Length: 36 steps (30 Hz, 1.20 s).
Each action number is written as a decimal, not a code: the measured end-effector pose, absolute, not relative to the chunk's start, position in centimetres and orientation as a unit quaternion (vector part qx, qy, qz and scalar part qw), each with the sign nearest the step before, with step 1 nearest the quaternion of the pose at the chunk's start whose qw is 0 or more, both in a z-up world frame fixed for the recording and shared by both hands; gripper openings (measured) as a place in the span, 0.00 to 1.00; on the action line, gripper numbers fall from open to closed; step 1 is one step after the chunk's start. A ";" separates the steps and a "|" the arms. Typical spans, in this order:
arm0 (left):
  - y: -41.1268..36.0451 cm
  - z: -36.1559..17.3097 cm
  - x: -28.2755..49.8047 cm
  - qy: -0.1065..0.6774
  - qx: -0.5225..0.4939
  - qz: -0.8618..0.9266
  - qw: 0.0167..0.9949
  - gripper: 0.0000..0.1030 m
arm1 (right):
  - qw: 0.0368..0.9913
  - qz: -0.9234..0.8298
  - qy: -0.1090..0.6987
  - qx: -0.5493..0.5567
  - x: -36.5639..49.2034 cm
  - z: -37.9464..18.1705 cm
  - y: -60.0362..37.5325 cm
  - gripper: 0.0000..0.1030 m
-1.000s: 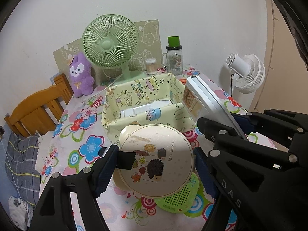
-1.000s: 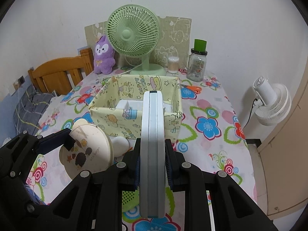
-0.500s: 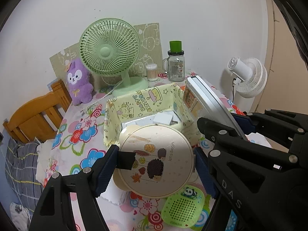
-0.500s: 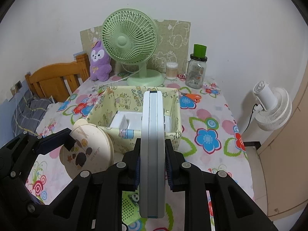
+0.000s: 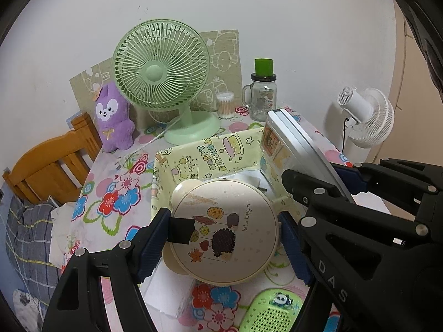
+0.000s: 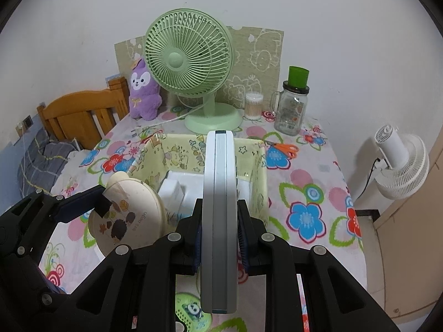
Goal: Organize rigid objects
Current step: 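Carry the held remote with the right gripper over the fabric box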
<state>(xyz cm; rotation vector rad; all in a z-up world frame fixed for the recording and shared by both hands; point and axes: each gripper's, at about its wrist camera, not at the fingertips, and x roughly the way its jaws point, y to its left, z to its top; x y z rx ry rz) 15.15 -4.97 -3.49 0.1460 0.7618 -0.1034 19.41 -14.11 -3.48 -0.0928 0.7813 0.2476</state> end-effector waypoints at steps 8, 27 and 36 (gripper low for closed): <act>-4.5 -3.6 17.6 0.382 0.070 -0.051 0.920 0.77 | 0.911 0.128 0.389 -0.042 21.9 -3.7 -13.6 0.23; -4.7 -4.9 22.1 0.396 0.070 -0.061 0.914 0.77 | 0.906 0.114 0.405 -0.037 26.3 -4.8 -14.0 0.23; -4.6 -6.3 24.0 0.408 0.066 -0.060 0.908 0.77 | 0.901 0.114 0.417 -0.031 28.3 -6.4 -13.9 0.23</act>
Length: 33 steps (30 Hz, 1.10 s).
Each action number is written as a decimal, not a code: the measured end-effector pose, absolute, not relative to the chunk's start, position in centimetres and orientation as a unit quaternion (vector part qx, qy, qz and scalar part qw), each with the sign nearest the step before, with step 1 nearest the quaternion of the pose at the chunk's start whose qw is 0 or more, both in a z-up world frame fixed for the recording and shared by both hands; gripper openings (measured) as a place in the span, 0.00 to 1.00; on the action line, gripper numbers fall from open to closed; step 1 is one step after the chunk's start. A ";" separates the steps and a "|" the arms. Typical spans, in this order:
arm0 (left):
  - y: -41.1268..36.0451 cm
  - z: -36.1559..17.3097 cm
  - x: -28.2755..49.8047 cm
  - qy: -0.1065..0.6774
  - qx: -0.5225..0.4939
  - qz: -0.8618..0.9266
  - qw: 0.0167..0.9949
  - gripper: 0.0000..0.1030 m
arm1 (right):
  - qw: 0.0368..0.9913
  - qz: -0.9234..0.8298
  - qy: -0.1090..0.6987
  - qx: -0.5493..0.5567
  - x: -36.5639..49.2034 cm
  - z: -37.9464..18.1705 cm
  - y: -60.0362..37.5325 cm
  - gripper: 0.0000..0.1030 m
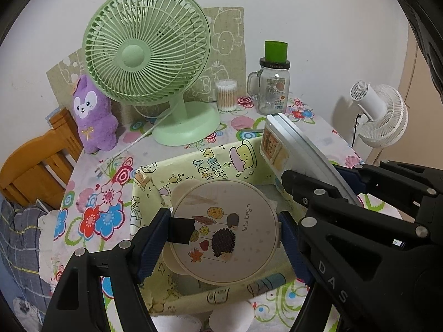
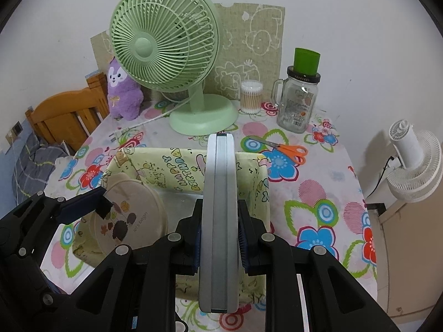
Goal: Organize rigid objects
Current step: 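Carry the held remote with the right gripper over the fabric box, then lower the remote into the box and open the right gripper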
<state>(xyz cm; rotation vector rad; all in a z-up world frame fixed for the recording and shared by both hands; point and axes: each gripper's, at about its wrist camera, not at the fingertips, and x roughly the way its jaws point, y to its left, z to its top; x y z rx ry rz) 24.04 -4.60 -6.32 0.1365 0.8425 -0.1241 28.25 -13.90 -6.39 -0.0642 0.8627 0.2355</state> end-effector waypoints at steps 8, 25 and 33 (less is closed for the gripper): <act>-4.3 -7.6 25.4 0.422 0.065 -0.057 0.903 0.77 | 0.895 0.115 0.430 -0.025 29.7 -7.9 -13.7 0.23; -3.0 -10.2 26.8 0.448 0.054 -0.053 0.891 0.80 | 0.882 0.114 0.457 -0.023 31.4 -10.7 -12.6 0.24; -2.9 -9.9 26.6 0.443 0.061 -0.043 0.894 0.84 | 0.884 0.115 0.452 -0.021 31.3 -10.6 -12.6 0.25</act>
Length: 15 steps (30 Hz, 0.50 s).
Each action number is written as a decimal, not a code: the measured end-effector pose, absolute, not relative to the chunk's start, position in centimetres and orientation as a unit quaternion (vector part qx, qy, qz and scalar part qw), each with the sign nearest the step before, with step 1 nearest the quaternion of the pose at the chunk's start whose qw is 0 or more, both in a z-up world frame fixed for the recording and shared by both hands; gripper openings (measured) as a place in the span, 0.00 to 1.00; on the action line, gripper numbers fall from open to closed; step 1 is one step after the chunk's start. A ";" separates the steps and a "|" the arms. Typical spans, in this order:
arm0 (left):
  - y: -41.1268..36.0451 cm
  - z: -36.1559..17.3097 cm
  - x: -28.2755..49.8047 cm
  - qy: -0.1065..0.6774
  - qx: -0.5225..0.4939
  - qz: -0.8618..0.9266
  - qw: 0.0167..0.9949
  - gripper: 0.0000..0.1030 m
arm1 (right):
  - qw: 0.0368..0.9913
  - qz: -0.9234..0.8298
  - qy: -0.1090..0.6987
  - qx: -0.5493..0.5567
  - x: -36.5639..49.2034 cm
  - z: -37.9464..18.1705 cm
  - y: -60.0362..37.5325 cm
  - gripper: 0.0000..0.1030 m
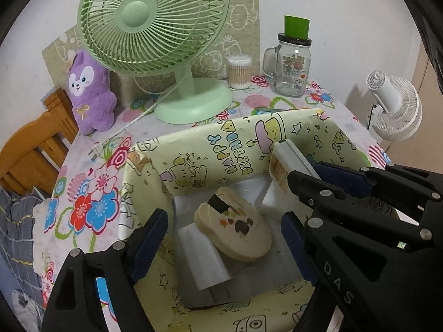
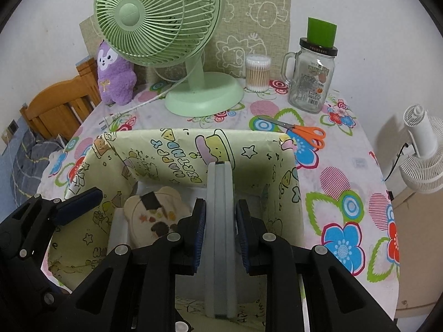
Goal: Organize rigid objects
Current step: 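Lower the remote into the box and open the right gripper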
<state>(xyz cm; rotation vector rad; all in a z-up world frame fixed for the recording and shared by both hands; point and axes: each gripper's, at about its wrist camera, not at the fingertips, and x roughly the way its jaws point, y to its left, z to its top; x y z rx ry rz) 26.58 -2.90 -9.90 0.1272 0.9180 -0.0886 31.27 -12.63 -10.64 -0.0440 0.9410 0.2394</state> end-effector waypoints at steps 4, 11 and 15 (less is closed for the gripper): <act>-2.5 -9.5 25.9 0.441 0.059 -0.047 0.894 0.84 | 0.884 0.128 0.450 -0.020 30.8 -10.2 -12.1 0.26; -2.2 -8.8 24.7 0.436 0.064 -0.041 0.897 0.87 | 0.881 0.137 0.453 -0.007 30.0 -9.9 -11.5 0.27; -2.4 -8.4 23.9 0.432 0.061 -0.047 0.898 0.89 | 0.884 0.125 0.450 -0.003 29.2 -9.4 -11.7 0.56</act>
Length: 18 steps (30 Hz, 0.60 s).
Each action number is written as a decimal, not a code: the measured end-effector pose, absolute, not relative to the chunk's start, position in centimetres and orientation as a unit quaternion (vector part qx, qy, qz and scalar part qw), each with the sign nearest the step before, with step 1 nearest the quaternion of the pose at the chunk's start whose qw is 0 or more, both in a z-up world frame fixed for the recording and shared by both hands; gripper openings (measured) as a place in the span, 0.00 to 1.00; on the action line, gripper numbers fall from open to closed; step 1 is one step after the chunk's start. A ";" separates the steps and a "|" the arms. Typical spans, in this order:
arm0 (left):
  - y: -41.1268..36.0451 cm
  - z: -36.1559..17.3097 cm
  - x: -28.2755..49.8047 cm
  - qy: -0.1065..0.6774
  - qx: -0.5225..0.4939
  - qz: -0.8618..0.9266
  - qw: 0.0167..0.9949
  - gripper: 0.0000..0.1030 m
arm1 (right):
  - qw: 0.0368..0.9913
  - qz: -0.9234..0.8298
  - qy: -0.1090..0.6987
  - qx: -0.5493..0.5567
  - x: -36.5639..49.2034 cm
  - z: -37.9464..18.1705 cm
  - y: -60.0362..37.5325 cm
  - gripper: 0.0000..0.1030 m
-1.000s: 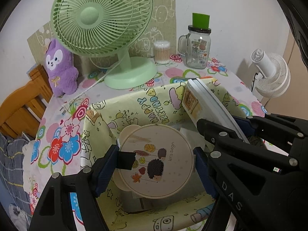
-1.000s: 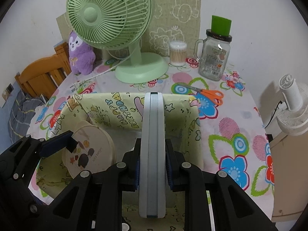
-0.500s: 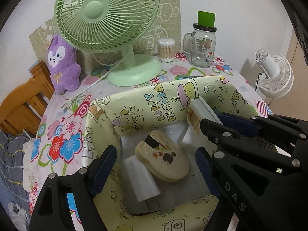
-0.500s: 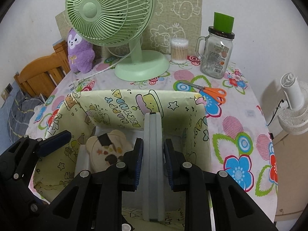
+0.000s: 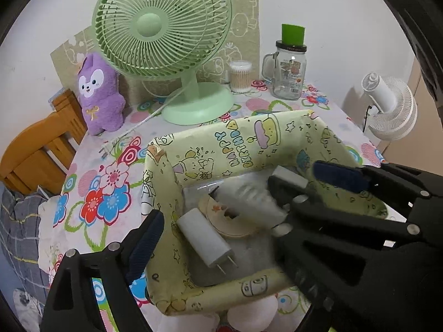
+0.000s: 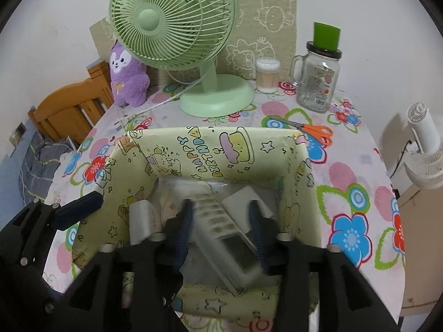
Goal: Organize rigid objects
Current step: 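Lower the remote into the box and open the right gripper, then withdraw the right tool up out of the fabric box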
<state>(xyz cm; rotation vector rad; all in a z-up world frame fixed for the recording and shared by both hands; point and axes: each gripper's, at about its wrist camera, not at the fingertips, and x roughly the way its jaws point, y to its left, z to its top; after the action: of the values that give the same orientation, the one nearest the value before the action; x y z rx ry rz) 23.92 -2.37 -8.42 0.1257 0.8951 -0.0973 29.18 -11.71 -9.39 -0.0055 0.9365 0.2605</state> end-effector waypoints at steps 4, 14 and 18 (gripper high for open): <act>-2.7 -7.6 22.8 0.420 0.060 -0.052 0.904 0.91 | 0.891 0.119 0.439 0.005 28.0 -8.5 -12.2 0.69; -3.1 -6.2 20.2 0.407 0.057 -0.058 0.910 0.94 | 0.898 0.102 0.427 -0.008 25.1 -6.7 -12.8 0.70; -3.1 -5.6 19.0 0.401 0.059 -0.055 0.913 0.94 | 0.904 0.092 0.417 -0.019 23.7 -6.0 -12.9 0.71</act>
<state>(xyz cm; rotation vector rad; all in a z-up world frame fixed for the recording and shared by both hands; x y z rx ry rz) 18.97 -3.14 -5.60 0.1217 0.8252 -0.1129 23.68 -12.90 -6.01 -0.0385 0.8628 0.1904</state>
